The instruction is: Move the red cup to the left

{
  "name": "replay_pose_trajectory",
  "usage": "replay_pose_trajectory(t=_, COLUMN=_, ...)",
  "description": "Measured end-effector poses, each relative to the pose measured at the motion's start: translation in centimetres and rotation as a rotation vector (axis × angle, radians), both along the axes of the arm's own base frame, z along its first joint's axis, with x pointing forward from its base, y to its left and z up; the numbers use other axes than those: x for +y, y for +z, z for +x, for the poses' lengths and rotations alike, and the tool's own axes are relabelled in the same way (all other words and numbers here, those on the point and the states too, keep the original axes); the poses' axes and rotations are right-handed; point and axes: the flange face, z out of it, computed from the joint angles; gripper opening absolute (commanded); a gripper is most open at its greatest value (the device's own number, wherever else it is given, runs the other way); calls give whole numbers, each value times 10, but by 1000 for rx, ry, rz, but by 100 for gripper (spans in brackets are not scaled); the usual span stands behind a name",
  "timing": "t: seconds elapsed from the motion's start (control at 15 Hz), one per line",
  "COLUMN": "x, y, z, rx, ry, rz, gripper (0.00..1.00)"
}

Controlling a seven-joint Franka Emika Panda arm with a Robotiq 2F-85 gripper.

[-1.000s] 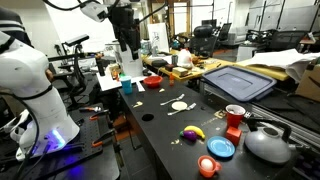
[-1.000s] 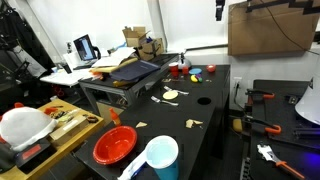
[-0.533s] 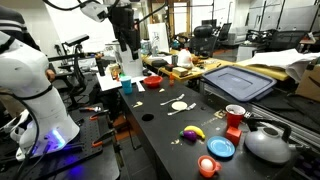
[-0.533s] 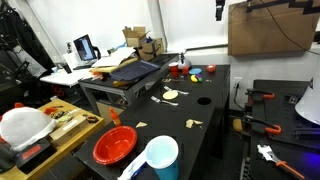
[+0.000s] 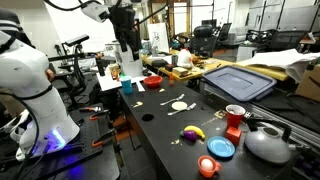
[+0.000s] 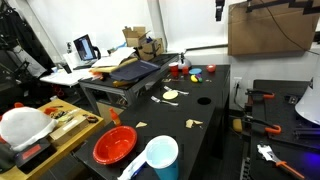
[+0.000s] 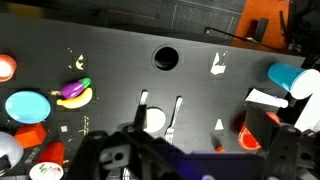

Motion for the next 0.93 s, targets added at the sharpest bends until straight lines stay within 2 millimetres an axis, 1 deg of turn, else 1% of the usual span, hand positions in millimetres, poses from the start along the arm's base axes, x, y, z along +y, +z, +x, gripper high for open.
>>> replay_pose_trajectory(t=0.2, x=-11, y=-3, z=15, rx=-8, ry=59, rz=17, gripper=100)
replay_pose_trajectory(t=0.4, x=-25, y=-9, z=44, rx=1, ry=106, rz=21, gripper=100)
replay_pose_trajectory(t=0.6, x=-31, y=-17, z=83, rx=20, ry=134, rz=22, gripper=100)
replay_pose_trajectory(t=0.93, x=-22, y=-35, z=154, rx=58, ry=171, rz=-5, gripper=100)
